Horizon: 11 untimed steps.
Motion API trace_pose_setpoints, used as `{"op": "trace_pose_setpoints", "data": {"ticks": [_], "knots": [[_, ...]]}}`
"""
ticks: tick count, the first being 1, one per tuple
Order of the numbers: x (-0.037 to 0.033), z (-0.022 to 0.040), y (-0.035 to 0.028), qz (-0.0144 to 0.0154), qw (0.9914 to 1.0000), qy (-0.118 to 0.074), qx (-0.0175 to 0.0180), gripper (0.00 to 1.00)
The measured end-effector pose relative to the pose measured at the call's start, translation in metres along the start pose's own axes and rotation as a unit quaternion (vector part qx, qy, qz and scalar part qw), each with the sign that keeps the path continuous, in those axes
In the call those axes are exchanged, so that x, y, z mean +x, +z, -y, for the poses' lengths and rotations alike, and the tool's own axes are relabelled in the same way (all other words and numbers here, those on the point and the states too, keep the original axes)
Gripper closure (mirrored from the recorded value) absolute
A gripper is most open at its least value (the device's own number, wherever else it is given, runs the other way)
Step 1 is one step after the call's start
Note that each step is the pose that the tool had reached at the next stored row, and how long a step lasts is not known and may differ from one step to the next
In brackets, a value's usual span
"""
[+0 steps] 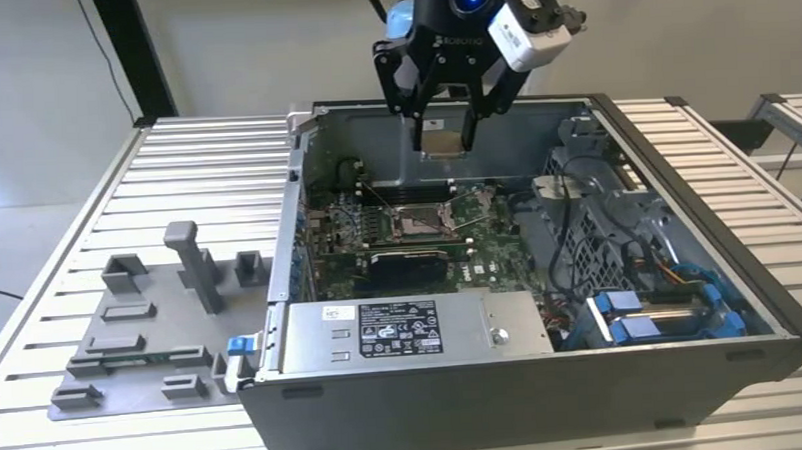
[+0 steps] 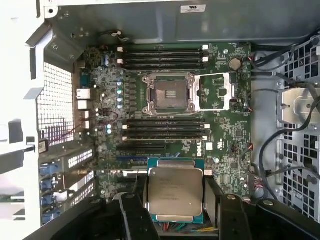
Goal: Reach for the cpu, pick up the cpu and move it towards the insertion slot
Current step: 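Pick up the cpu and move it towards the insertion slot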
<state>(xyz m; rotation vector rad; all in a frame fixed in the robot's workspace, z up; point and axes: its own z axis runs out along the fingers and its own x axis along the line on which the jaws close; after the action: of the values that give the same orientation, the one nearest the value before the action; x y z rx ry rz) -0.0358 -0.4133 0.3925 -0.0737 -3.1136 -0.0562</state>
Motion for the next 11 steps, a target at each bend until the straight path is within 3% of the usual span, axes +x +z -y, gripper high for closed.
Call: {"op": "trace_pose_setpoints", "data": {"ticks": [11], "knots": [[0.0002,-0.0101,0.0084,0.0008,0.99988,0.015,-0.0005,1.00]]}}
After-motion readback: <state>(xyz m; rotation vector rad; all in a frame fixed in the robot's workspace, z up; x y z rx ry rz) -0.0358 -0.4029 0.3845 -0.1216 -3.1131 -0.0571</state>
